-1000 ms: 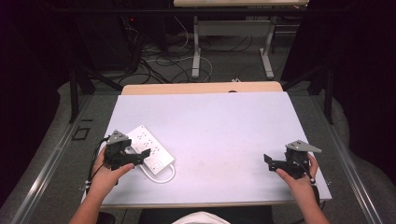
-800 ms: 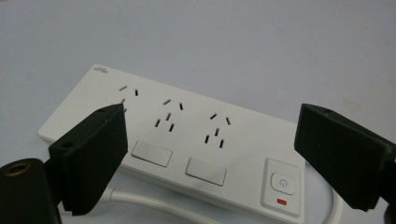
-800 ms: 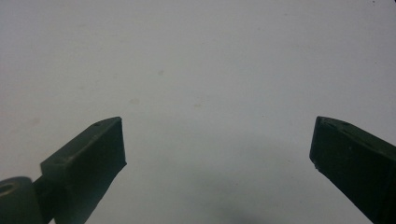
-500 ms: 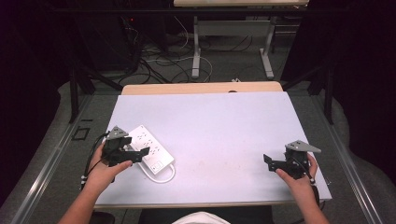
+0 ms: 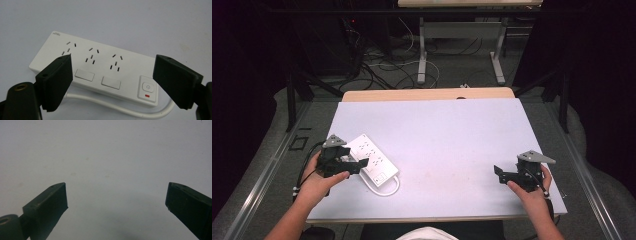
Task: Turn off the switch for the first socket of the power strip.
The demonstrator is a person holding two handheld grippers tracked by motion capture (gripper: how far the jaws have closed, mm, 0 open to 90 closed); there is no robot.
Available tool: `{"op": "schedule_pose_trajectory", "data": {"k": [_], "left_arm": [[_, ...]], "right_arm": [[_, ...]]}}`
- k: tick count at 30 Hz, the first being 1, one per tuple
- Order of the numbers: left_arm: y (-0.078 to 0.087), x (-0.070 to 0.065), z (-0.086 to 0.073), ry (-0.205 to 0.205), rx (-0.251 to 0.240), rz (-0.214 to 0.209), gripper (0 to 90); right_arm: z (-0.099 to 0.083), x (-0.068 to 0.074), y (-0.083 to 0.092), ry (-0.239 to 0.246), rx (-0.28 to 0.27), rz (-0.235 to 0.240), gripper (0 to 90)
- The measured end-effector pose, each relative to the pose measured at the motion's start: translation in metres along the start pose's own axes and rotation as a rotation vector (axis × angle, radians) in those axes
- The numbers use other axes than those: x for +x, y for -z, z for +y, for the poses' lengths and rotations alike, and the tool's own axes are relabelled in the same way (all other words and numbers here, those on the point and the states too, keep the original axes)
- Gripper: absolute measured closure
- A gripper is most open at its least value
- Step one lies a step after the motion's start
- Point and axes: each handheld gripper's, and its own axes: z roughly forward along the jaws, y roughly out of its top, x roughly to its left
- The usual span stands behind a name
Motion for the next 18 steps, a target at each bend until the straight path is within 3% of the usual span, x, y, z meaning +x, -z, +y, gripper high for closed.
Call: {"op": "schedule_pose_trajectory", "data": {"k": [10, 18], "left_arm": [[0.0035, 0.0013, 0.0013, 0.025, 0.033, -0.003, 17.3], [0.0030, 0.0027, 0.0044, -0.013, 0.081, 0.010, 21.5]], "right_arm": [[-0.0003, 0.0007, 0.0000, -0.005, 0.007, -0.001, 3.3], [-0.0007, 0.0004, -0.0008, -0.001, 0.008, 0.005, 3.5]]}}
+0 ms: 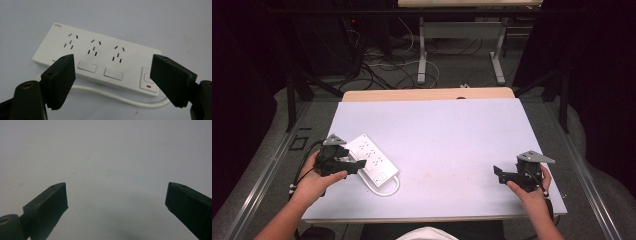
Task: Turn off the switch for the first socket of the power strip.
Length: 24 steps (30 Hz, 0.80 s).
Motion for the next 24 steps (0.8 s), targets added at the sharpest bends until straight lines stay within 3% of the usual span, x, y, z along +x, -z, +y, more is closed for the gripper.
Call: {"op": "schedule_pose_trajectory", "data": {"k": [4, 10, 11, 12, 16, 19, 24], "left_arm": [[-0.002, 0.001, 0.002, -0.006, 0.006, -0.009, 25.1], [-0.006, 0.003, 0.004, 0.022, 0.025, -0.017, 28.3], [-0.005, 0.004, 0.005, 0.034, 0.056, -0.033, 29.8], [-0.006, 0.005, 0.005, 0.037, 0.041, -0.024, 30.7], [-0.008, 0.008, 0.007, 0.052, 0.060, -0.017, 32.9], [-0.009, 0.010, 0.008, 0.071, 0.072, -0.004, 34.8], [-0.011, 0.012, 0.009, 0.137, 0.089, 0.003, 38.0]], "right_arm": [[0.000, 0.000, 0.000, 0.001, 0.001, 0.000, 3.6], [0.000, 0.000, 0.000, -0.005, 0.002, 0.003, 3.8], [0.000, 0.001, 0.000, -0.007, 0.003, 0.002, 3.9], [0.000, 0.000, -0.001, -0.001, 0.003, 0.001, 3.9], [0.000, 0.000, -0.001, -0.005, 0.002, 0.002, 4.1], [0.000, 0.000, -0.001, -0.003, 0.004, 0.003, 4.3], [-0.001, 0.000, -0.001, -0.003, 0.006, 0.006, 4.4]]}}
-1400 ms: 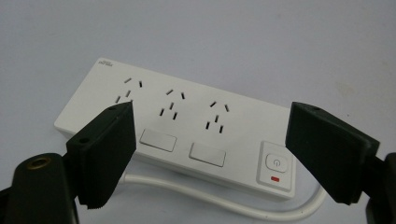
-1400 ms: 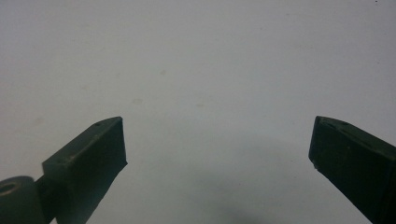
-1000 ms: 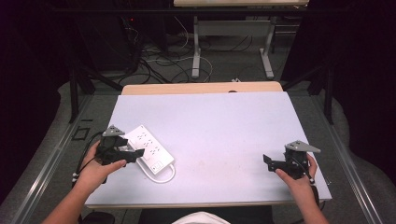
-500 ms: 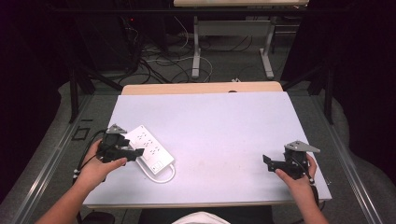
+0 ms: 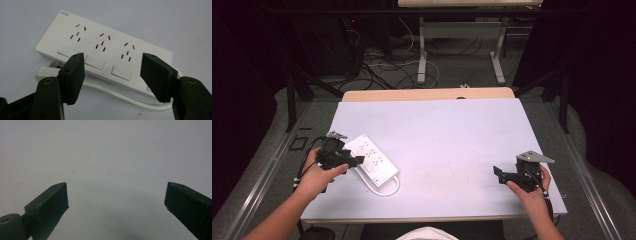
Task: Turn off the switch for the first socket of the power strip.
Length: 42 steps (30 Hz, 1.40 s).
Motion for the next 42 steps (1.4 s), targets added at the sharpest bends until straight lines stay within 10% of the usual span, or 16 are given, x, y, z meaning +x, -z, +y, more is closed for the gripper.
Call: {"op": "schedule_pose_trajectory", "data": {"k": [23, 42], "left_arm": [[-0.008, 0.003, 0.011, 0.169, 0.057, -0.030, 56.8], [-0.020, -0.003, 0.016, 0.158, 0.151, -0.037, 80.4]], "right_arm": [[-0.001, 0.000, -0.002, -0.011, 0.006, 0.008, 4.7], [-0.001, 0.000, -0.002, -0.010, 0.008, 0.009, 4.7]]}}
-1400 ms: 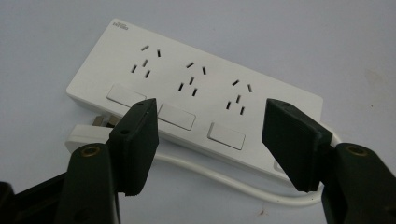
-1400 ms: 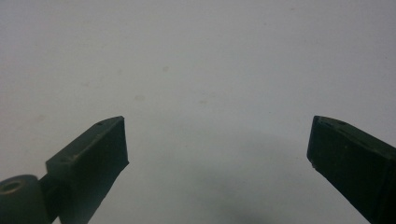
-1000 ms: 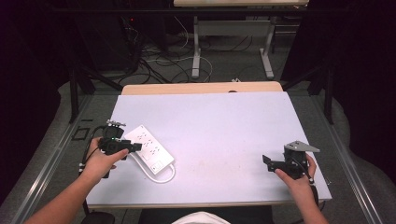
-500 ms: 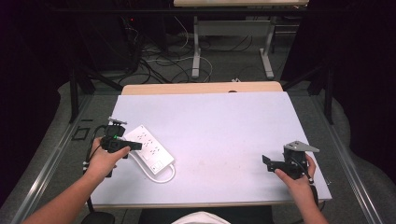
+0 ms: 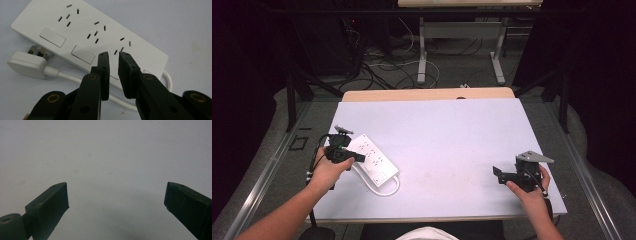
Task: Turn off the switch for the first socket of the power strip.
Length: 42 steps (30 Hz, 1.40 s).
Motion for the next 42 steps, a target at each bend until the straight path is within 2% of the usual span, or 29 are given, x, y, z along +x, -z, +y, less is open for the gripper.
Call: {"op": "schedule_pose_trajectory", "data": {"k": [10, 18, 42], "left_arm": [[-0.009, 0.000, 0.002, -0.006, 0.032, 0.005, 89.4], [-0.016, 0.002, 0.004, -0.006, 0.052, 0.007, 90.0], [-0.033, 0.004, 0.002, -0.003, 0.066, 0.018, 89.9]], "right_arm": [[0.000, 0.000, 0.000, 0.000, 0.002, 0.001, 4.7], [0.000, 0.000, 0.000, 0.006, 0.003, 0.003, 4.7], [-0.001, -0.001, -0.001, 0.016, 0.004, 0.002, 4.7]]}}
